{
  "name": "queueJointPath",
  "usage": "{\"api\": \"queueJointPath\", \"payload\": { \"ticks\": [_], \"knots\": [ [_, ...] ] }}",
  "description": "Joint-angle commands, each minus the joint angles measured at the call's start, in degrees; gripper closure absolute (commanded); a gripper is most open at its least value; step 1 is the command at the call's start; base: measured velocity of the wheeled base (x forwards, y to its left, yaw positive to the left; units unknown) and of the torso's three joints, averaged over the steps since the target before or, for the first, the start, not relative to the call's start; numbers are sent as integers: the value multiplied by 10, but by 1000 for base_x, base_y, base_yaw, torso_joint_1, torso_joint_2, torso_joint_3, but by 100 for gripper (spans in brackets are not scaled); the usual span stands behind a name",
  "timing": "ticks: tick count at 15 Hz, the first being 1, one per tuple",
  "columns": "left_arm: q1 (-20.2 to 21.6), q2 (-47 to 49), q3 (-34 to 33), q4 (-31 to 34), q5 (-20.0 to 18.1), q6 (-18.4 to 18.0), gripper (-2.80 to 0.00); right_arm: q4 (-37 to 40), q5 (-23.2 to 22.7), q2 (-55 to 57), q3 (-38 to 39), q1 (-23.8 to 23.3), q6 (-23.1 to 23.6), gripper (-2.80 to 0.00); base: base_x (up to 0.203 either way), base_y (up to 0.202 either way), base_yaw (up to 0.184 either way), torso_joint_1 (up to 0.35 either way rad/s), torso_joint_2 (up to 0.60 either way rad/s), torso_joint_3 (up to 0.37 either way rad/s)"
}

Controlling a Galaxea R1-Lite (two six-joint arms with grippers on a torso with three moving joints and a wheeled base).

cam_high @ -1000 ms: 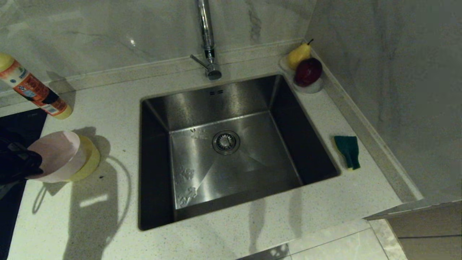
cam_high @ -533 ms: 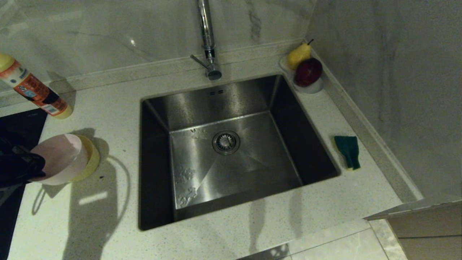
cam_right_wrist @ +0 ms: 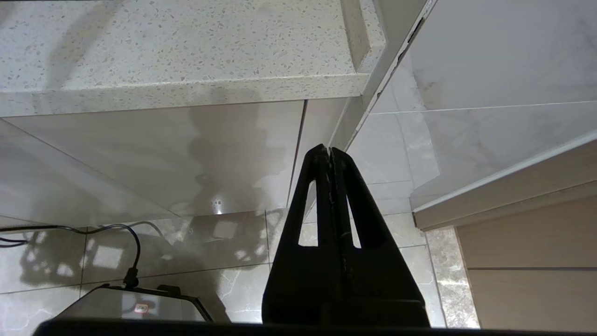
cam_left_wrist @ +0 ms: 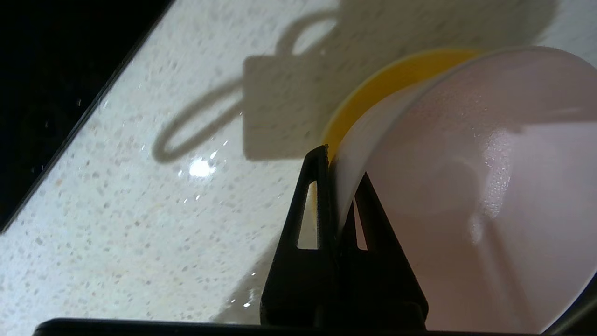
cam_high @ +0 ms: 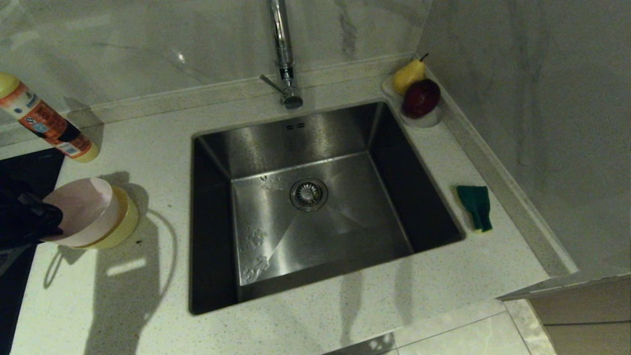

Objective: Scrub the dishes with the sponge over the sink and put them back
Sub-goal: Place the bowl on the bowl

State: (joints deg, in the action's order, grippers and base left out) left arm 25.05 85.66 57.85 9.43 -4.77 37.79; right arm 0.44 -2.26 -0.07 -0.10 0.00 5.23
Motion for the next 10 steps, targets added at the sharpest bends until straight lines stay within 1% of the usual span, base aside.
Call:
{"api": "queueJointPath", "payload": {
  "ticks": [1, 8, 10],
  "knots": [
    [1, -6, 13, 2, -2, 3, 0, 0, 0, 0, 0, 0, 0, 0, 0, 0, 0, 0, 0, 0],
    [1, -3, 0, -3, 0, 2, 0, 0, 0, 0, 0, 0, 0, 0, 0, 0, 0, 0, 0, 0],
    [1, -2, -8, -36, 5, 1, 0, 0, 0, 0, 0, 0, 0, 0, 0, 0, 0, 0, 0, 0]
  ]
}}
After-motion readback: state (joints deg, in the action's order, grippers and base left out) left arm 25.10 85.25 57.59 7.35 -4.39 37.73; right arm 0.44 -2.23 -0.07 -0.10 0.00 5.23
